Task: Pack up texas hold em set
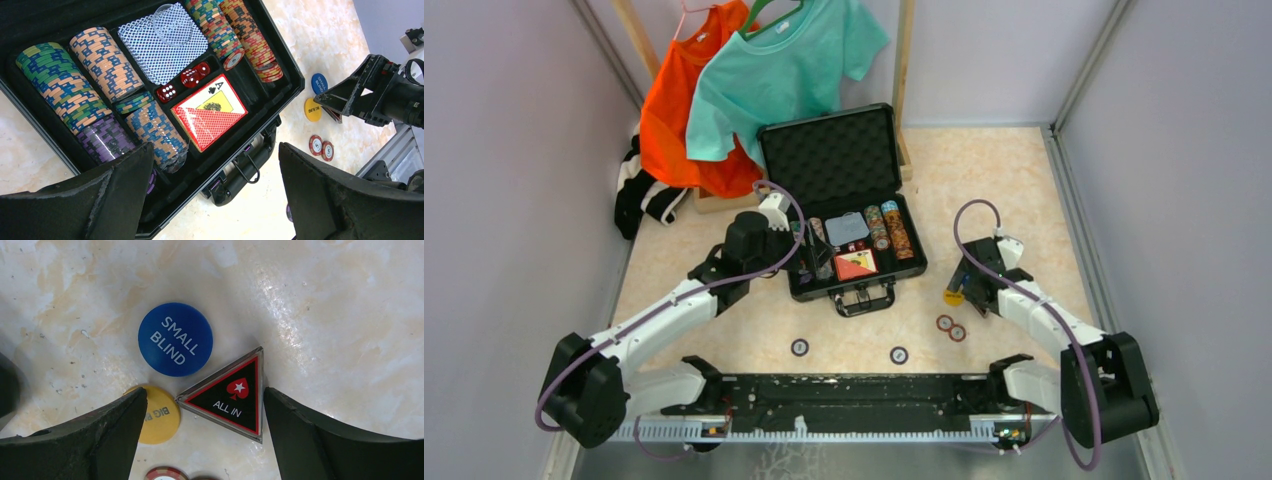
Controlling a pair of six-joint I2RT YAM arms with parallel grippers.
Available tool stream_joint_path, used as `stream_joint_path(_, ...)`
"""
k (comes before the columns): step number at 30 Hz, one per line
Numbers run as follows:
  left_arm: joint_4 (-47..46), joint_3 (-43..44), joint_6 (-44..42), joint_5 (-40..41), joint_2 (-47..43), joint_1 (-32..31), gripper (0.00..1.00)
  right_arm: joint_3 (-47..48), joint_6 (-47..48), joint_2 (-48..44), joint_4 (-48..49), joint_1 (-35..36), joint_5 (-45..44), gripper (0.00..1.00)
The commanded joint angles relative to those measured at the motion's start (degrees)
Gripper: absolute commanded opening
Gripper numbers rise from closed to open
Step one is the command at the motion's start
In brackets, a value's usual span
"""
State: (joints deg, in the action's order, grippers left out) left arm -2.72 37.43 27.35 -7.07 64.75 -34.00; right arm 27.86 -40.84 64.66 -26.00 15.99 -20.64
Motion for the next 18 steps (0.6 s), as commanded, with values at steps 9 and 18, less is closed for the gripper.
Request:
stream_joint_path(9, -2.1, -0.3, -0.5, -0.9, 0.0, -0.3, 0.99, 0.0, 2.0, -2.8, -2.6, 1.3, 3.0, 0.85)
stream_joint_path(18, -2.2, -0.4, -0.3, -1.3, 0.0, -0.3, 0.99, -0.6, 2.5, -3.9, -3.1, 1.9, 2.1, 0.74)
